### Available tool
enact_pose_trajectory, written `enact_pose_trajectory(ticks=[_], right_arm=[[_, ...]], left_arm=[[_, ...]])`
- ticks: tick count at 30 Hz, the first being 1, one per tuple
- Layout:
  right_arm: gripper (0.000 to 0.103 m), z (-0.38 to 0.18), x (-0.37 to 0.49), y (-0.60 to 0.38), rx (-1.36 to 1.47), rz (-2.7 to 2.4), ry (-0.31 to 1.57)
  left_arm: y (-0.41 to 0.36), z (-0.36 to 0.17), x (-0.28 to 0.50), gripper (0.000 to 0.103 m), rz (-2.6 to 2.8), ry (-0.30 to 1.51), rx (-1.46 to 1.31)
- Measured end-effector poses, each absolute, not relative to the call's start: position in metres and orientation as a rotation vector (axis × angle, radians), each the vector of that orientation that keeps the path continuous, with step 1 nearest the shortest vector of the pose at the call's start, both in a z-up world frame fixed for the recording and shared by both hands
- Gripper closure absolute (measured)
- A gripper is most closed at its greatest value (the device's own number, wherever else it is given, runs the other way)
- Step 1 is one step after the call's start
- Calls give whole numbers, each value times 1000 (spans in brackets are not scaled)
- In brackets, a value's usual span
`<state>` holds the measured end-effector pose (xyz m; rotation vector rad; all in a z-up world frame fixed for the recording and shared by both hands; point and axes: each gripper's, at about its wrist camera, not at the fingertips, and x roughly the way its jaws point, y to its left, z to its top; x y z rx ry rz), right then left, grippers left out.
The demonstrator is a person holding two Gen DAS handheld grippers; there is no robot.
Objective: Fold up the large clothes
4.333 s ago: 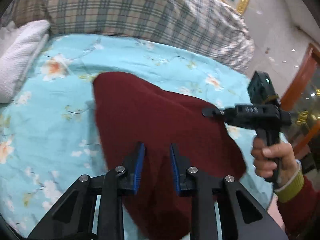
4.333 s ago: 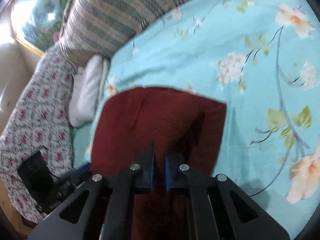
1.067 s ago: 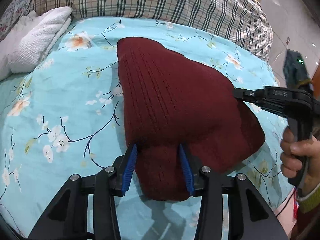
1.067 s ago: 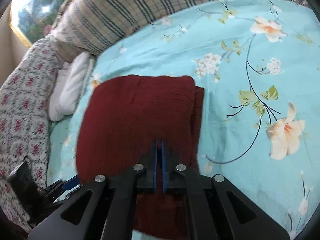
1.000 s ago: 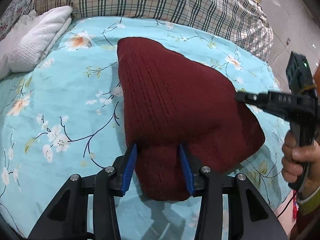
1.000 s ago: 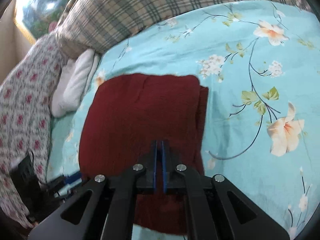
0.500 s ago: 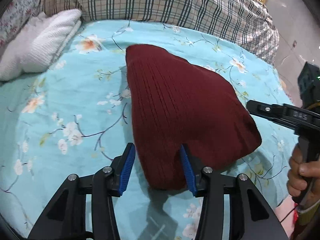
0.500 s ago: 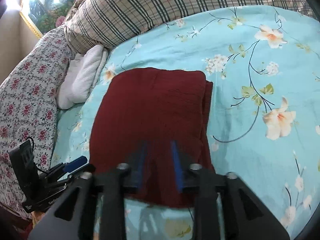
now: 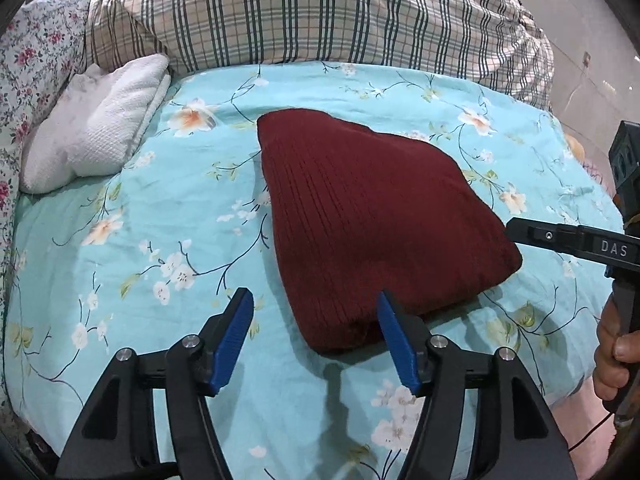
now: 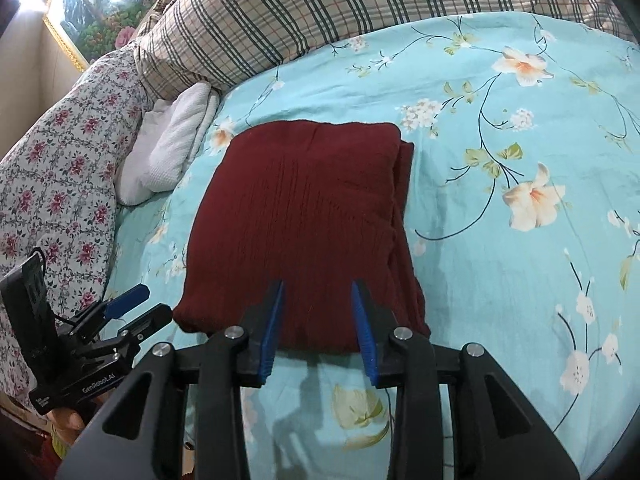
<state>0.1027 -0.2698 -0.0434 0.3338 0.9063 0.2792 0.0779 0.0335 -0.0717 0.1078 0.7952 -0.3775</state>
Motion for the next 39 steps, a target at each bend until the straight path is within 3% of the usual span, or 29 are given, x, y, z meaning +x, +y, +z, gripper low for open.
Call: enact_pose_trajectory(ticks=[5,12,15,27,28,30,31,32,33,36,39], right_arm=[[59,-43,96,-268,319,281,907],[56,-45,94,-271,322,279,913],[48,-45,105,-277,329,270,904],[47,-74,220,-313,485,235,925],[47,-80,228,-312,497,248,944],[85,-93,239,-302,511,313,992],[91,-93,238,-299,498,310,990],[93,-86,234,-299,478,295,960],[93,-80,229,-301,477,292,932],[95,-66,213,-312,465,230,859],[92,-90,224,-308,427,213,960]], left_arm=[[38,-72,75,31,-369,798,101],[45,-70,76,24,-377,800,76],[46,-68,84,23,-380,806,53],[44,-86,194,21,-401,924,-137],[44,-90,203,21,-421,937,-167],[39,-99,218,21,-461,972,-198],[35,-102,222,25,-477,984,-199],[31,-102,223,38,-495,987,-194],[26,-99,221,43,-516,979,-181],[7,-90,208,44,-486,926,-58],[-2,-95,206,44,-462,915,-25]])
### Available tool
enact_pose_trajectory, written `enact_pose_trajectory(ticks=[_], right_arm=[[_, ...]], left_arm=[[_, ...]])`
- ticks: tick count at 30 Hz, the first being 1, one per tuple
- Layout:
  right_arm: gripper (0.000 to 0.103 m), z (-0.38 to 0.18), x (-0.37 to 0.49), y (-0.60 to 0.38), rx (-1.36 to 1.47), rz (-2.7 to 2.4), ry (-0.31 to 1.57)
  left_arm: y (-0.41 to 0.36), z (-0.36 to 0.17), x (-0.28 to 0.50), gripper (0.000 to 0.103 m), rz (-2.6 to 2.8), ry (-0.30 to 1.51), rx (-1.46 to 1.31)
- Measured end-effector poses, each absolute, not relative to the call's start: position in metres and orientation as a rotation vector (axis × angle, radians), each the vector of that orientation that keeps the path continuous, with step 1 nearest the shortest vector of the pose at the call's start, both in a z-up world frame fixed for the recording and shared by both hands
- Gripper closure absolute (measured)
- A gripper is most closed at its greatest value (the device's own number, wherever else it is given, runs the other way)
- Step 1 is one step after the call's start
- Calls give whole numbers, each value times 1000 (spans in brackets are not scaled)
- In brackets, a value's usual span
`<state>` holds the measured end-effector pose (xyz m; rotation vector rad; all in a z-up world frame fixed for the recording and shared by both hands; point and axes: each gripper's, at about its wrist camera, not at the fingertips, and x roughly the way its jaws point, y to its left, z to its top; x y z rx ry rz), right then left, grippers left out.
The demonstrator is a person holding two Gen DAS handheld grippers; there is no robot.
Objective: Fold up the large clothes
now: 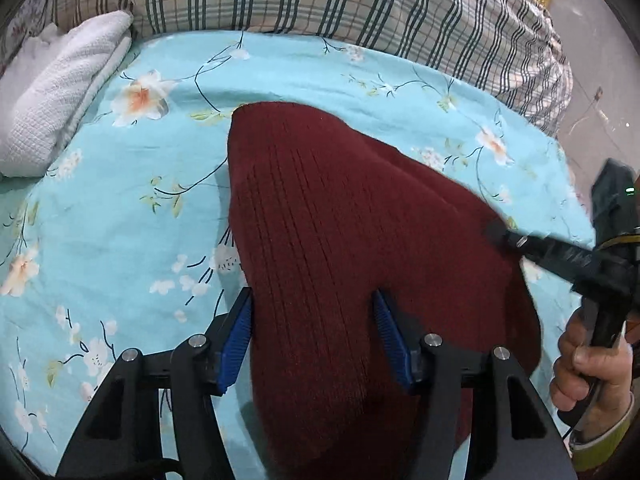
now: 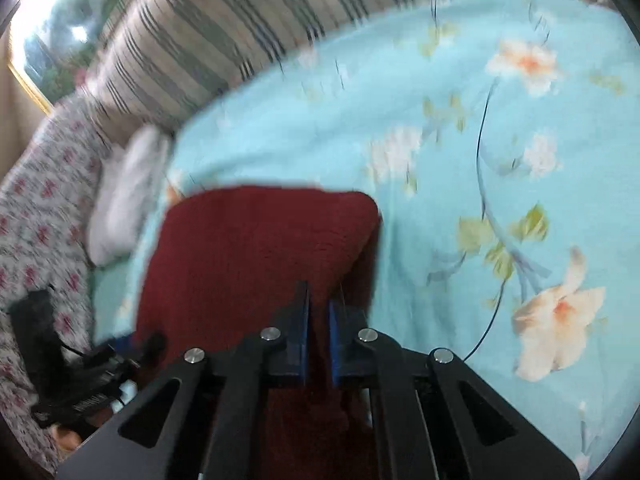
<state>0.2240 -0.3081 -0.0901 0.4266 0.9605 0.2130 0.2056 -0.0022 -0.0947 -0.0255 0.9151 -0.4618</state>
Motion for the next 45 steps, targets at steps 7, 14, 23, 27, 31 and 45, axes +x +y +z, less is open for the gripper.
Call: enact_pose_trajectory(ticks=[7,14,23,27,31,45], right_arm=[[82,-31,186,-289,274,148,776],[82,-83,203,-257,195,233,930],[80,-61,183,-269,264,247,921],[73,-45,159,-265,252,270,899],[63,-39,134,-262,231,283,896],[25,-62,40,-256,115,249,958]], left_arm=[[6,-97,209,44,-482,924,-59],[2,-100,205,42,-473,908,-33],[20,-89,186,37,-471,906,-106],[30,-83,157,27,-448,878,-69],[41,-85,122,22,-421,873,-28],[46,-114,33,20,-400,910,168]])
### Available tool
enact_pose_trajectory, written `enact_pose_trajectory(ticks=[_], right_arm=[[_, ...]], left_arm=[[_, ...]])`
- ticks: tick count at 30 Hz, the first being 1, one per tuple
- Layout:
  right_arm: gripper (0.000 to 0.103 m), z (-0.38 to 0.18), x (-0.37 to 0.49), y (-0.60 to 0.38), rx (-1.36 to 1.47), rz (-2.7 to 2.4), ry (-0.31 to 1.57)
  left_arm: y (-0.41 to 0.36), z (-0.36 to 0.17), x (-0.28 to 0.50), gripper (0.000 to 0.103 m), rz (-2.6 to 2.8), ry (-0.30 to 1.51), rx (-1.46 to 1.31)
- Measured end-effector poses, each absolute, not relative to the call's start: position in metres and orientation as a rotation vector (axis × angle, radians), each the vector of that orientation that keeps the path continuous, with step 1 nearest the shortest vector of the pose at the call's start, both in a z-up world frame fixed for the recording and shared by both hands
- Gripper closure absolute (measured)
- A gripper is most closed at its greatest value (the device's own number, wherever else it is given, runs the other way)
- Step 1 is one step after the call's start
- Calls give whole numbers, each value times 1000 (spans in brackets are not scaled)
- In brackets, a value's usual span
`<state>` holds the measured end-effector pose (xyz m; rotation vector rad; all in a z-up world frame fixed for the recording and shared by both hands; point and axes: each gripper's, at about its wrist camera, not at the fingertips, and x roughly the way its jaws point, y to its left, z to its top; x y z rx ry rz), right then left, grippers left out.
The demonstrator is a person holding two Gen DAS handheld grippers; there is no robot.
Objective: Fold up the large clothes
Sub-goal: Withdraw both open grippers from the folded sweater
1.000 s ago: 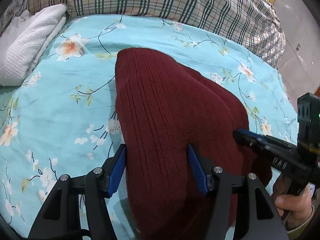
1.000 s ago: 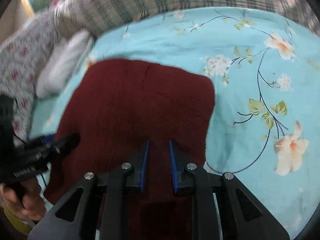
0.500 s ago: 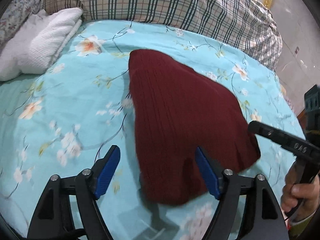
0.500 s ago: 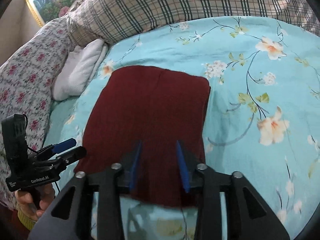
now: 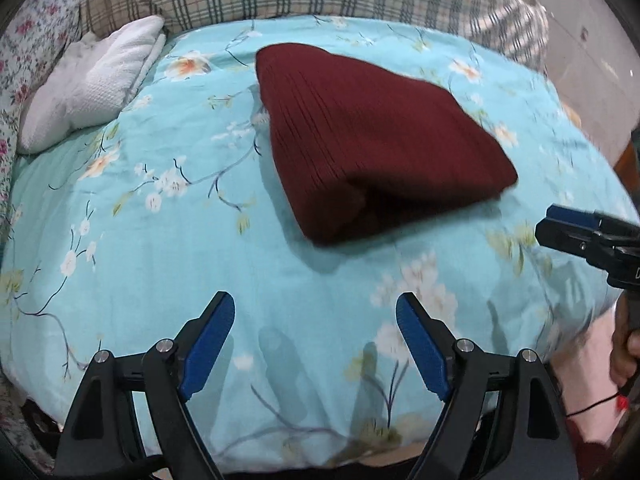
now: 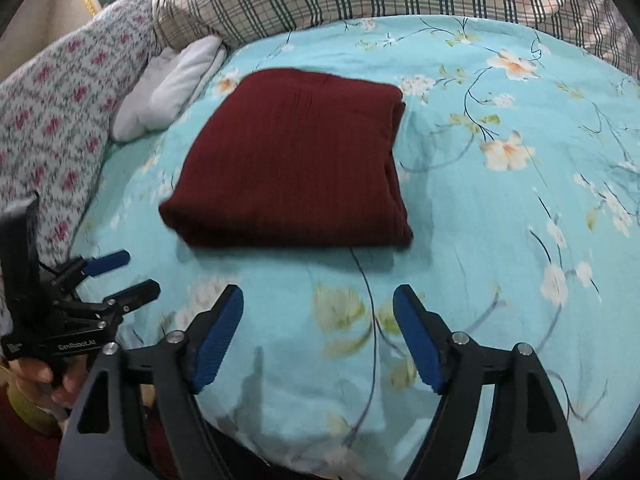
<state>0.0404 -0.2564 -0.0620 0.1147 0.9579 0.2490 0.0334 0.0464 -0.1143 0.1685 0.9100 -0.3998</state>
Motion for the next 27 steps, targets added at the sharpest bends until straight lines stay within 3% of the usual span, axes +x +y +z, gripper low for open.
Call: enact_pose_trajectory(ticks=[4,6,8,10,27], right_arm=[[25,-53,26,-254,74,252,966],[20,-36,17,-254,50,253,925],[9,-24,11,-253,36,252,886],[0,-17,11,-255,37,252,866],[0,-42,40,-255,94,270,953]], left_arm=[[48,-100,16,20,-390,882,217],[53,-80,10,11,-376,841,221],[57,-64,8,0,-355,800,225],[59,-53,9,0,-322,768,239],[43,-63,50,0,-212,795,312]])
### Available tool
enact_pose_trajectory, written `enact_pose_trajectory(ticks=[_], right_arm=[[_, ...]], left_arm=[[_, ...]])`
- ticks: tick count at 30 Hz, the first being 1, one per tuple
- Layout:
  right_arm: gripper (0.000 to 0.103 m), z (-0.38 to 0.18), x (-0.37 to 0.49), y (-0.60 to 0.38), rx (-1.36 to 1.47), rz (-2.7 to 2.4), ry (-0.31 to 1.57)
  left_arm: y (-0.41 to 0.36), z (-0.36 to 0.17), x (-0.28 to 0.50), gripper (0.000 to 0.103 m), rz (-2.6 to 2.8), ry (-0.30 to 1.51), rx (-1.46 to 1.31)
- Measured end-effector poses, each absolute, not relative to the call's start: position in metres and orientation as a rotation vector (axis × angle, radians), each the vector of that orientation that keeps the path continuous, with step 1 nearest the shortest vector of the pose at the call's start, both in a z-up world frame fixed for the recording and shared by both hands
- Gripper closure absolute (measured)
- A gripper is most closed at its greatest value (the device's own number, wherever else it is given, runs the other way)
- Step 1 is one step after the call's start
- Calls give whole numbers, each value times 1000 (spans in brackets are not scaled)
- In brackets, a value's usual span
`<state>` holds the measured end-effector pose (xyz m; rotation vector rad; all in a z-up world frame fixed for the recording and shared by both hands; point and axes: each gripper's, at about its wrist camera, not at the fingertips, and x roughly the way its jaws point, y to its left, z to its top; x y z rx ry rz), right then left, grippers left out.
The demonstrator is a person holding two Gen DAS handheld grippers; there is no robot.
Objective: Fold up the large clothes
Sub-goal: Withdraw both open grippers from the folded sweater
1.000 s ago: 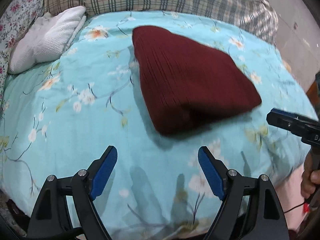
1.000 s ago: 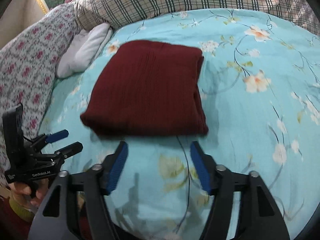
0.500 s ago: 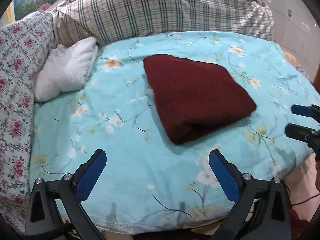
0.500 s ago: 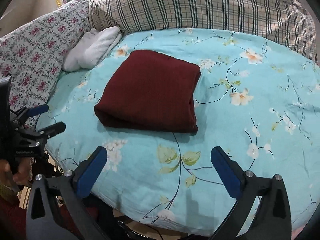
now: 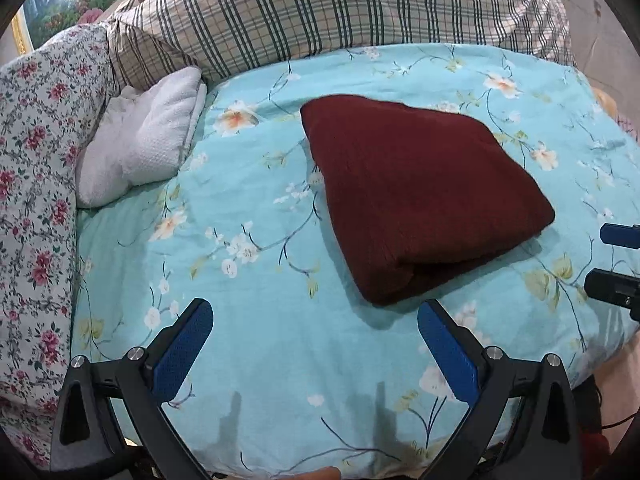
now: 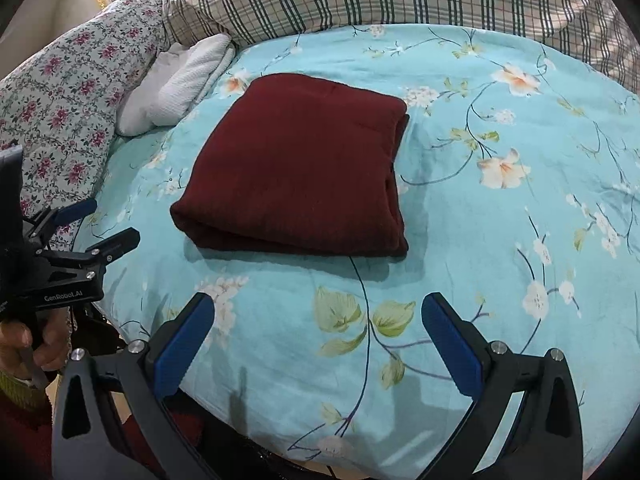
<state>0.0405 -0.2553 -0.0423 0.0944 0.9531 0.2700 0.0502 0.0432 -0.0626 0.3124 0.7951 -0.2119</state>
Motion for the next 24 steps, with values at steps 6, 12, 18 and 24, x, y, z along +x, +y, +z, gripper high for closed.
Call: enact_pose_trajectory(ticks=[6,12,18,24], right_arm=[[0,-39,56,-256,89,276,946],[0,-40,67,-257,90,275,950],[0,-39,76,-257,92,275,951],[0,-38,78,-256,93,278,952]], left_arm=[[38,-58,61,0,-209,789,306],[32,-57,69,0,-216,794,303],[28,-58,73,0,-213,799,300],[28,-58,75,0,-211,802,295]])
